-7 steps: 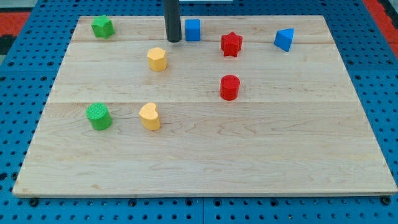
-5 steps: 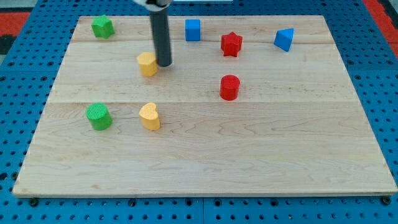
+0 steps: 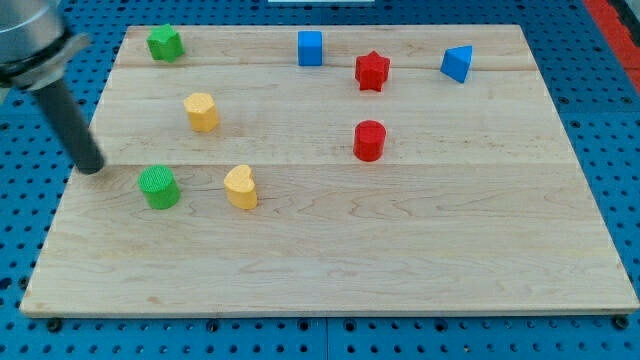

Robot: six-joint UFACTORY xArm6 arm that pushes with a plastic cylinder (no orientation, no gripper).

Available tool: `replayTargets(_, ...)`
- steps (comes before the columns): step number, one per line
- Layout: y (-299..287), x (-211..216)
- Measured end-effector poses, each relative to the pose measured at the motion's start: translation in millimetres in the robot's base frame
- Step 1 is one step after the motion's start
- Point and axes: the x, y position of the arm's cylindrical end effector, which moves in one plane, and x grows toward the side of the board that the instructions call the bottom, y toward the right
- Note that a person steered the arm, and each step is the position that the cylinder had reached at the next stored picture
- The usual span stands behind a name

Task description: Slide green circle to the center

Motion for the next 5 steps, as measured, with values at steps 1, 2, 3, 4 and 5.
replayTargets(1, 7, 44)
replayTargets(2, 66, 38)
replayTargets(3, 157, 20)
replayTargets(4, 227, -31)
replayTargets(5, 246, -40)
